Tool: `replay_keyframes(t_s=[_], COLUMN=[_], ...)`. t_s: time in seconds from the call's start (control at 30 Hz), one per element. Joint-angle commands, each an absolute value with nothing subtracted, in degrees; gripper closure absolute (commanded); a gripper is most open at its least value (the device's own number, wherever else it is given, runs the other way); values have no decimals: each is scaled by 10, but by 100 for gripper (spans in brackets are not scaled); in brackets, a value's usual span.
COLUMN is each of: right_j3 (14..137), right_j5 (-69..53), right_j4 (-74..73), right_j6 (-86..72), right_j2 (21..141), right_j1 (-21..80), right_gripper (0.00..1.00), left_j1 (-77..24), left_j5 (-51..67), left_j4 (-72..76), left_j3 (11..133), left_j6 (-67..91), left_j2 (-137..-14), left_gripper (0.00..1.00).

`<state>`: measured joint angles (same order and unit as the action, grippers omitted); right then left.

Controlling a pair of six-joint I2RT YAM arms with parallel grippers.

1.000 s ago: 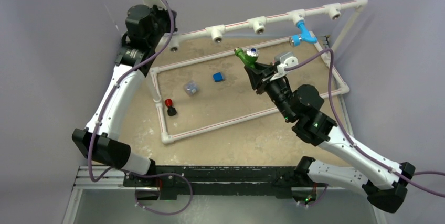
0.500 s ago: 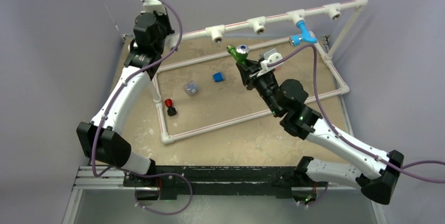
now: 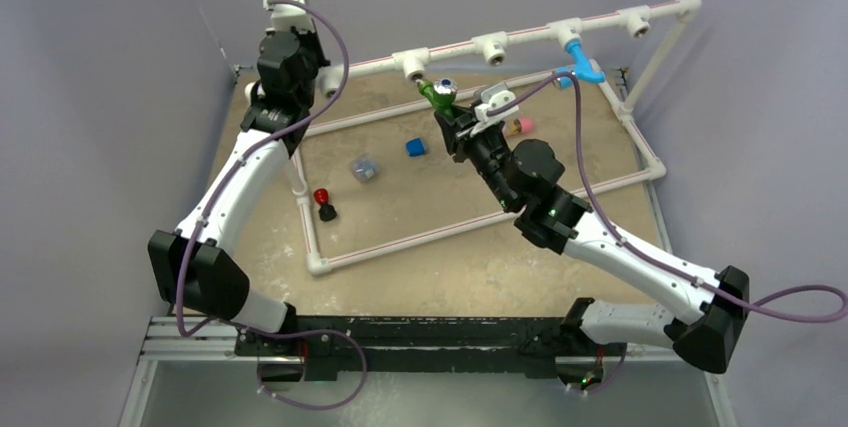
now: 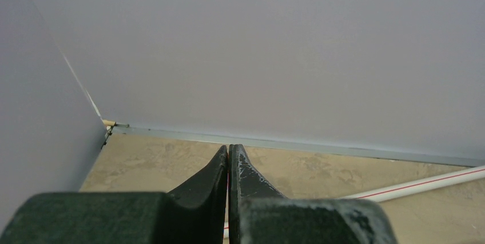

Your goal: Install the water faucets

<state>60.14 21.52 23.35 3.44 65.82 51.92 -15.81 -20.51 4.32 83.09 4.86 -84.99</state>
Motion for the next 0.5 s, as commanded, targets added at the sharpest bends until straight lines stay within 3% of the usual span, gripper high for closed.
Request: replay_keyframes(t_s=[0.0,0.47], right_j3=[630,613], right_j5=[220,297], right_j4=[294,351], right_j6=[34,43], right_j2=[660,679], right_j1=[522,550], right_gripper=[100,100], left_j1=[-160,-160], left_j5=[-210,-190], left_j4=[3,-38], left_j3=[794,805], left_j6=[47,69], left_j2=[-858,-867], left_gripper=[100,100])
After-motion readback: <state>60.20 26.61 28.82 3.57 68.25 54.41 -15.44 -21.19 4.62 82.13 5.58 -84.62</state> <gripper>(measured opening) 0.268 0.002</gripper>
